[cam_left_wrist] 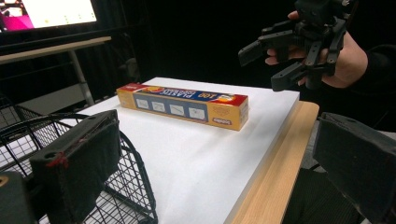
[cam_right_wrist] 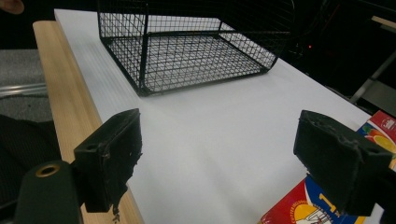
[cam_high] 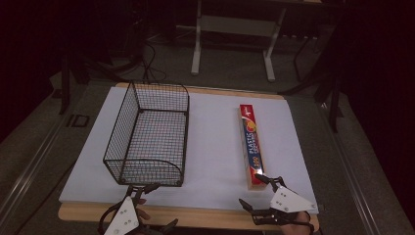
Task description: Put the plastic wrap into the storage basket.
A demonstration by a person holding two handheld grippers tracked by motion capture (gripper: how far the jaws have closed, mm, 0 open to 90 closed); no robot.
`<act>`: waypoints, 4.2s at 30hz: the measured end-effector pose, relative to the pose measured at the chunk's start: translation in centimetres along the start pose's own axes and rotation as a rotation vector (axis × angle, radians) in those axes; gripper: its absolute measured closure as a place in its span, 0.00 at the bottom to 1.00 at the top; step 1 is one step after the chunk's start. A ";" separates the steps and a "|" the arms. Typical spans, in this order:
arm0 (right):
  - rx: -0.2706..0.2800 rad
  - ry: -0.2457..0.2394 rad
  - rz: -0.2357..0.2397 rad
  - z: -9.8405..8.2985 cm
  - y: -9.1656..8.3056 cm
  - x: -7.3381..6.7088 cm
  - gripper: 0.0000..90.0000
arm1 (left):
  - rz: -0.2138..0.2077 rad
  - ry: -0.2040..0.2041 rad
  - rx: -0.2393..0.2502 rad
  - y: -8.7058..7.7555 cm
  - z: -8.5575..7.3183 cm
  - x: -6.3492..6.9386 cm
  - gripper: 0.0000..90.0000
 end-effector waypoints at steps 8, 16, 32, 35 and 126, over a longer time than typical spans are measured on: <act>0.002 0.010 0.016 0.1 0.0 0.2 0.16 | -0.006 0.014 0.000 0.0 0.0 0.1 0.02; 0.003 0.000 0.052 0.6 0.5 -0.2 0.13 | -0.016 0.018 0.001 0.1 0.0 0.3 0.02; -0.035 0.077 -0.017 2.1 1.3 1.6 0.11 | -0.030 0.009 0.002 0.1 0.0 0.3 0.02; -0.072 0.082 -0.047 2.1 1.7 2.2 0.11 | -0.029 0.011 0.000 0.1 0.0 0.4 0.02; -1.058 0.830 -0.157 -5.2 18.5 17.2 0.42 | -0.043 0.048 -0.046 0.5 -0.3 0.7 0.02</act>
Point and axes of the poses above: each handheld gripper's, and its own axes: y roughly forward along the jaws, z roughly out of its top, x roughly to its right, the point moved 1 cm from there along y, roughly forward along the jaws, and after that the axes turned 15 degrees about -y, right-handed, at the moved point
